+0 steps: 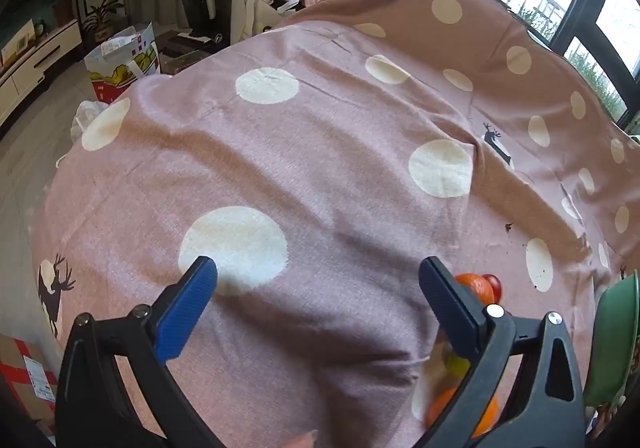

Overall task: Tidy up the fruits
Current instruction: 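Move both tools over the fruit cluster on the cloth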

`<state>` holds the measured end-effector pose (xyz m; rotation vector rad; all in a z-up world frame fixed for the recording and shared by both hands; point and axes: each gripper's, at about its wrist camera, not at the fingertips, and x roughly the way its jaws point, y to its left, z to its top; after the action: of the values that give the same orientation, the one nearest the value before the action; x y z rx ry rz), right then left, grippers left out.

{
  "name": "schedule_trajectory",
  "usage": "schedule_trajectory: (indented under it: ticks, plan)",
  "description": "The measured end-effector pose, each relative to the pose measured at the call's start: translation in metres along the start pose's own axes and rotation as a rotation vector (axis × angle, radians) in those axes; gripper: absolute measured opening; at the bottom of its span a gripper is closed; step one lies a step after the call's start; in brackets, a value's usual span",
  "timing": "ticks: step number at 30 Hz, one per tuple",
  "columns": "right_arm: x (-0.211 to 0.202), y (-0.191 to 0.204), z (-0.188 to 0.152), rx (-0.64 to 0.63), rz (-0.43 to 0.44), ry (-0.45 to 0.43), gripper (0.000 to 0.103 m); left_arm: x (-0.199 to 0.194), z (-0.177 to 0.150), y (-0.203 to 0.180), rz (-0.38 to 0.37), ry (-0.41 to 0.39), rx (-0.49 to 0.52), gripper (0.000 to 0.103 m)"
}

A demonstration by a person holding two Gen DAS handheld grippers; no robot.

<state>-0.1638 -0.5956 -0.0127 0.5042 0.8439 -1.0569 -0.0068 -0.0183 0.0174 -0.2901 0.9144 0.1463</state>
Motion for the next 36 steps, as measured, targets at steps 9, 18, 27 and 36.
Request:
schedule_trajectory:
  ticks: [9,18,27,36]
  plan:
    - [0.000,0.000,0.000,0.000,0.000,-0.001,0.101,-0.016,-0.004,-0.019,-0.079,-0.039,0.059,0.101]
    - [0.000,0.000,0.000,0.001,0.001,-0.001,0.101,-0.030,-0.012,-0.043,-0.124,-0.076,0.136,0.100]
    - [-0.038,-0.012,0.000,0.020,0.084,-0.083,0.097,-0.043,-0.017,-0.057,-0.217,-0.088,0.204,0.099]
    - [-0.176,0.038,-0.024,-0.170,0.345,-0.286,0.097,-0.059,-0.025,-0.069,-0.307,-0.081,0.251,0.096]
